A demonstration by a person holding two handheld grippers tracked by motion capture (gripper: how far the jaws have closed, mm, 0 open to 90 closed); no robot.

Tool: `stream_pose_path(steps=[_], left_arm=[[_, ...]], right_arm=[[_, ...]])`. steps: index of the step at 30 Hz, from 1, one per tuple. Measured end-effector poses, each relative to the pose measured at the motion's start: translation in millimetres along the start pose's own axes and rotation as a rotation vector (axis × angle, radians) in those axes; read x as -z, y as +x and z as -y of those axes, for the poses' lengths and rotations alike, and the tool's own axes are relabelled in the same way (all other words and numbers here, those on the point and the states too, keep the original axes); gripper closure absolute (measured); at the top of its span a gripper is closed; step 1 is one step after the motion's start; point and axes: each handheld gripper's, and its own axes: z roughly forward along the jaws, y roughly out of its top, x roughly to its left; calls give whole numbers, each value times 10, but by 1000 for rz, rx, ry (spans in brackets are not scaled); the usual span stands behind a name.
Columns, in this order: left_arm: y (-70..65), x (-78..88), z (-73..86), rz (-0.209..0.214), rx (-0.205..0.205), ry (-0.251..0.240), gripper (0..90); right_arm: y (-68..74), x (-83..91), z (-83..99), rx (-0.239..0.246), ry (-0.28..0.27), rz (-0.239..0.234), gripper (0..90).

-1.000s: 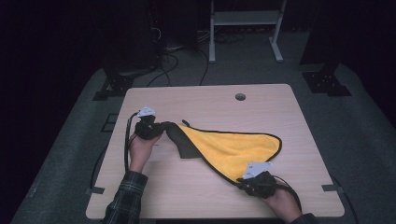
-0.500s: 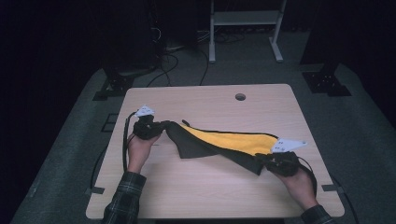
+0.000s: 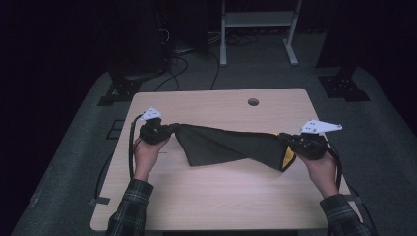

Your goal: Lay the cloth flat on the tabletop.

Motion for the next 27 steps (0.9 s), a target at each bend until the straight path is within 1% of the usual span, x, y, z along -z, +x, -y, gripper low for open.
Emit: stream_pose_path(steps=[1, 2, 3, 4, 5, 6, 7, 8, 9, 10, 12, 13, 14, 15, 16, 17, 18, 19, 20, 21, 22, 23, 24, 25, 26, 27], left_arm=[[-4, 10, -75, -2, -1, -25, 855], [-4, 10, -75, -2, -1, -25, 856], [0, 10, -116, -1, -1, -36, 856], [7, 5, -158, 4, 2, -47, 857], [32, -12, -251, 7, 6, -59, 857], [32, -12, -251, 7, 6, -59, 858], [54, -24, -351, 9, 7, -78, 858], [54, -24, -351, 9, 7, -78, 858], [77, -21, -466, 11, 7, -99, 858], [77, -21, -466, 11, 7, -99, 858], [106, -13, -602, 0, 0, -124, 859], [153, -6, -751, -3, -7, -151, 858], [175, -1, -826, -5, -7, -164, 859], [175, -1, -826, -5, -7, -164, 859], [194, 5, -899, -11, -12, -178, 859], [205, 13, -970, -22, -16, -190, 859], [223, 44, -1109, -43, -31, -215, 859], [229, 68, -1177, -51, -38, -232, 859], [229, 68, -1177, -51, -38, -232, 861], [210, 136, -1296, -65, -57, -268, 861], [210, 136, -1296, -65, -57, -268, 861], [183, 171, -1332, -74, -68, -285, 861], [159, 207, -1347, -77, -81, -295, 861], [123, 247, -1320, -65, -91, -299, 861], [123, 247, -1320, -65, -91, -299, 861], [106, 257, -1262, -58, -98, -289, 861]], right_arm=[[-39, 27, -94, -1, -26, 12, 838], [-60, 37, -138, -4, -36, 17, 839], [-60, 37, -138, -4, -36, 17, 839], [-83, 41, -183, 0, -42, 24, 839], [-143, 41, -278, 2, -46, 42, 839], [-143, 41, -278, 2, -46, 42, 839], [-226, 40, -397, -5, -61, 53, 839], [-226, 40, -397, -5, -61, 53, 839], [-286, 43, -505, -9, -73, 63, 839], [-286, 43, -505, -9, -73, 63, 839], [-363, 45, -652, -14, -95, 71, 839], [-425, 42, -769, -12, -119, 78, 839], [-461, 34, -838, -12, -129, 85, 839], [-461, 34, -838, -12, -129, 85, 839], [-492, 21, -905, -13, -135, 92, 839], [-547, -10, -1034, -13, -150, 107, 840], [-568, -19, -1095, -10, -162, 115, 840], [-587, -24, -1155, -6, -177, 121, 841], [-587, -24, -1155, -6, -177, 121, 841], [-607, -11, -1269, -2, -210, 136, 841], [-607, -11, -1269, -2, -210, 136, 841], [-609, 21, -1352, 6, -244, 136, 841], [-609, 21, -1352, 6, -244, 136, 841], [-592, 52, -1371, 19, -258, 132, 840], [-592, 52, -1371, 19, -258, 132, 840], [-584, 61, -1352, 22, -258, 125, 840]])
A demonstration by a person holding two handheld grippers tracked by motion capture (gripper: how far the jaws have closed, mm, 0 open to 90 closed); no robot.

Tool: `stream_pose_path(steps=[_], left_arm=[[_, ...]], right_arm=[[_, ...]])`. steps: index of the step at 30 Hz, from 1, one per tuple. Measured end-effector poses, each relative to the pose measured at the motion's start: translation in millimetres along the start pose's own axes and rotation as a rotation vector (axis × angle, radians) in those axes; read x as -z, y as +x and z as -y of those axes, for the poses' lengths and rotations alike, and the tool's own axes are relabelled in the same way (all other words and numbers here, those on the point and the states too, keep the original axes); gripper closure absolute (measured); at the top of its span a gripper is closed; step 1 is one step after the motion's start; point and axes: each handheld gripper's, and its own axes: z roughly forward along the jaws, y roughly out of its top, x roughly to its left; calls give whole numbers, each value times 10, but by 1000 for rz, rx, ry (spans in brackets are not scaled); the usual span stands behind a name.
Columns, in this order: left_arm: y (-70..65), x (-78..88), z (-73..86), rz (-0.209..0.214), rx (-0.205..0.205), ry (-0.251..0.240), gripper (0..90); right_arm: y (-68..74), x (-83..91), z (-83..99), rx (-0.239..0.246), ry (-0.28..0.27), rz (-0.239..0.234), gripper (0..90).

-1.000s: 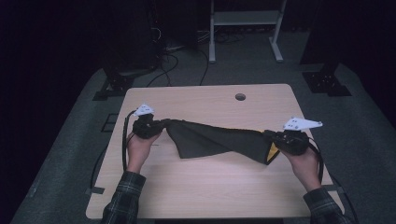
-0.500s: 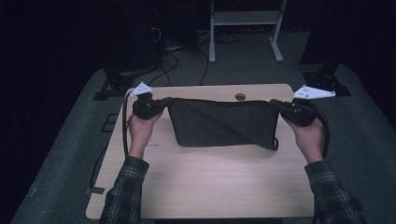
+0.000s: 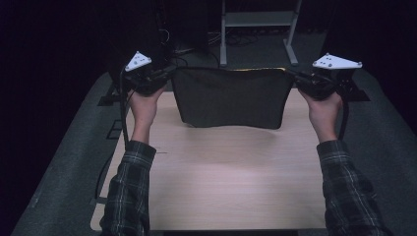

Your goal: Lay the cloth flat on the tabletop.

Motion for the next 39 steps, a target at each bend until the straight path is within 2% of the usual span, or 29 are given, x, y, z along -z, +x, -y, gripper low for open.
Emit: stream_pose_path(steps=[1, 3, 4, 5, 7, 9, 10, 11, 12, 13, 14, 15, 16, 17, 19, 21, 24, 27, 28, 29, 32, 39], left_arm=[[-9, 13, 43, 6, -1, 4, 861], [-37, 47, 177, 31, 25, 14, 861], [-78, 84, 303, 45, 33, 34, 861], [-78, 84, 303, 45, 33, 34, 861], [-139, 143, 467, 65, 29, 69, 861], [-160, 169, 513, 76, 36, 77, 860], [-208, 226, 595, 96, 41, 88, 860], [-208, 226, 595, 96, 41, 88, 860], [-258, 286, 669, 114, 45, 88, 860], [-258, 286, 669, 114, 45, 88, 860], [-311, 352, 740, 131, 51, 91, 860], [-311, 352, 740, 131, 51, 91, 860], [-359, 403, 820, 156, 66, 97, 860], [-359, 403, 820, 156, 66, 97, 860], [-396, 447, 893, 166, 65, 117, 860], [-434, 509, 1009, 190, 87, 137, 860], [-460, 551, 1079, 199, 88, 160, 860], [-498, 611, 1171, 214, 95, 188, 859], [-530, 648, 1245, 222, 95, 213, 859], [-530, 648, 1245, 222, 95, 213, 859], [-586, 698, 1354, 233, 88, 252, 859], [-666, 805, 1540, 252, 107, 294, 859]], right_arm=[[15, 17, 47, -1, 3, -11, 840], [40, 26, 153, -9, 23, -29, 839], [70, 32, 307, -16, 46, -55, 839], [70, 32, 307, -16, 46, -55, 839], [135, 50, 535, -25, 96, -88, 839], [159, 59, 601, -24, 107, -99, 838], [205, 89, 718, -25, 127, -117, 838], [205, 89, 718, -25, 127, -117, 838], [240, 136, 815, -37, 140, -137, 837], [255, 159, 858, -41, 141, -146, 838], [274, 185, 897, -47, 143, -153, 837], [288, 209, 933, -49, 148, -163, 837], [306, 233, 965, -50, 155, -172, 837], [306, 233, 965, -50, 155, -172, 837], [342, 303, 1043, -41, 177, -185, 837], [359, 349, 1088, -45, 187, -196, 837], [381, 401, 1131, -50, 197, -205, 837], [414, 475, 1223, -68, 204, -223, 837], [439, 516, 1303, -78, 209, -236, 837], [439, 516, 1303, -78, 209, -236, 837], [495, 567, 1415, -78, 257, -259, 837], [600, 664, 1556, -81, 301, -292, 837]])
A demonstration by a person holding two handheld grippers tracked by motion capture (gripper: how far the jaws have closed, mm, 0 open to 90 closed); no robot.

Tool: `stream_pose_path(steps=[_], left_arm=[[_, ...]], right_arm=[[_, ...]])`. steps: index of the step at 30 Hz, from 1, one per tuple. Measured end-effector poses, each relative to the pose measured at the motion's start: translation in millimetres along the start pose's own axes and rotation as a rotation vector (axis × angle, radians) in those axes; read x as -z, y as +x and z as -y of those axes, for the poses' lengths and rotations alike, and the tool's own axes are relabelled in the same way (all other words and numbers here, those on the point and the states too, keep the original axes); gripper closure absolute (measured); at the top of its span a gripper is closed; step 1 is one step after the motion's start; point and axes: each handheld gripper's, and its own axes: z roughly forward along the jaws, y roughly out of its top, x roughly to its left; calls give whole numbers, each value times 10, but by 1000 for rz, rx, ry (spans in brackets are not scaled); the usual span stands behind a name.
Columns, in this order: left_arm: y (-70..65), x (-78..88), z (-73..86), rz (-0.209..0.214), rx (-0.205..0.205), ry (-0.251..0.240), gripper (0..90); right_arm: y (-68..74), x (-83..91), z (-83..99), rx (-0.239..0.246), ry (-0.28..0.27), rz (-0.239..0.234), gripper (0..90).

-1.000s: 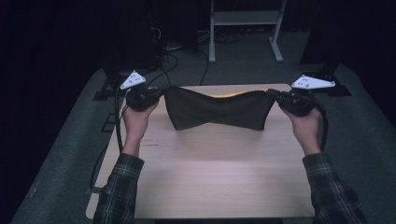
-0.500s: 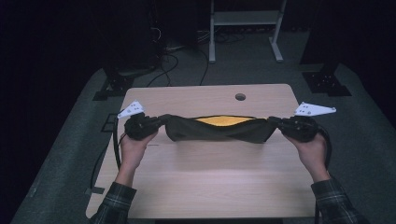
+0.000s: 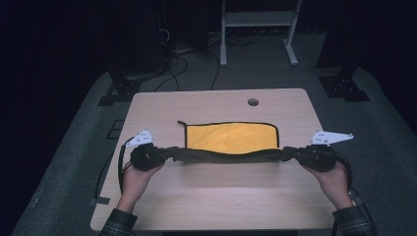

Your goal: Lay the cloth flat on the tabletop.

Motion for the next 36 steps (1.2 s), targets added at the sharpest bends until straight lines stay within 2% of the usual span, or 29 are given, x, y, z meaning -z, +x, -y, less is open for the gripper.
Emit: stream_pose_path(steps=[1, 6, 7, 8, 14, 19, 20, 21, 26, 29, 33, 36], left_arm=[[-21, 2, 61, 7, 4, 17, 859], [-69, -5, 183, 21, -3, 58, 858], [-94, -13, 241, 33, -15, 88, 858], [-94, -13, 241, 33, -15, 88, 858], [-188, -51, 426, 65, -25, 178, 858], [-264, -98, 601, 88, -22, 259, 857], [-264, -98, 601, 88, -22, 259, 857], [-288, -118, 653, 94, -25, 285, 857], [-324, -117, 707, 100, -31, 312, 857], [-341, -106, 740, 115, -26, 323, 857], [-392, -109, 811, 135, -22, 365, 857], [-413, -88, 828, 144, -22, 371, 857]], right_arm=[[39, 1, 48, 5, 20, -5, 836], [89, -1, 142, 6, 48, -19, 836], [108, -3, 187, 9, 69, -25, 836], [108, -3, 187, 9, 69, -25, 836], [166, 35, 336, 6, 106, -53, 836], [236, 31, 517, 16, 174, -61, 835], [236, 31, 517, 16, 174, -61, 835], [266, 18, 562, 31, 202, -62, 835], [310, 6, 624, 43, 235, -70, 834], [330, -2, 701, 56, 272, -86, 832], [358, -7, 750, 69, 303, -108, 832], [389, 1, 781, 82, 320, -120, 831]])
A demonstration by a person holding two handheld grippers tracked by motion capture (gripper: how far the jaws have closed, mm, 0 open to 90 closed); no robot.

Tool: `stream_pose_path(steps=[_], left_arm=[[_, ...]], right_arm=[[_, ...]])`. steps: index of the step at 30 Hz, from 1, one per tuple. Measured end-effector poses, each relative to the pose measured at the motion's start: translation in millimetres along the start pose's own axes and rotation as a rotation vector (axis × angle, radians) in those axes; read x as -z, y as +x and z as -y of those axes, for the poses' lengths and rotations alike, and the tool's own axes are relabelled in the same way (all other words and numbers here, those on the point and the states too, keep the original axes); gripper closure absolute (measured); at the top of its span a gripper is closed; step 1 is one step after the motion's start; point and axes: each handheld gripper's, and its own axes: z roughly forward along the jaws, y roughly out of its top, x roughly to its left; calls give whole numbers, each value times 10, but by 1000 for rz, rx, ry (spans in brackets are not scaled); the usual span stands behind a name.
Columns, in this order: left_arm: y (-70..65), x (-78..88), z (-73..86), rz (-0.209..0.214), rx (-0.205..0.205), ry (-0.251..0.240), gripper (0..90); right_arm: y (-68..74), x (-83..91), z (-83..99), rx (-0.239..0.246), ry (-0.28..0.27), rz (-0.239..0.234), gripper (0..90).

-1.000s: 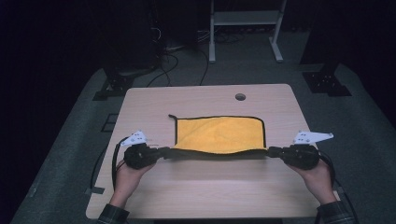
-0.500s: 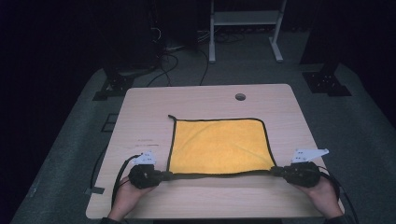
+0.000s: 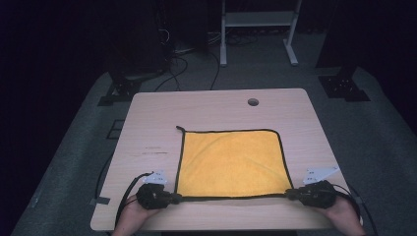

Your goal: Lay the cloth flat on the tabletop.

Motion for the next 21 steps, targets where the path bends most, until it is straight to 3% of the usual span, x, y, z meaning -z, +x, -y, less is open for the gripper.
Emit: stream_pose_path(steps=[6, 9, 11, 12, 14, 15, 16, 17, 21], left_arm=[[-83, 6, 88, 18, 5, 15, 854], [-95, 6, 89, 8, -4, 20, 832], [-97, 23, 76, -9, -14, 9, 779], [-97, 57, 68, -22, -14, -13, 724], [-92, 86, 60, -29, -12, -30, 690], [-84, 119, 53, -31, -10, -54, 636], [-74, 155, 47, -29, -3, -81, 636], [-51, 213, 41, -46, 5, -122, 587], [-6, 243, 39, -81, 12, -140, 532]], right_arm=[[66, 12, 57, 13, 15, -28, 831], [92, 10, 69, 18, 21, -30, 813], [88, 16, 51, 22, 7, -24, 739], [84, 37, 38, 17, -23, -16, 633], [77, 58, 31, 5, -41, -13, 615], [62, 104, 20, -5, -89, -2, 533], [62, 104, 20, -5, -89, -2, 533], [35, 149, 9, -18, -125, 6, 496], [-31, 163, -5, -47, -147, 60, 403]])
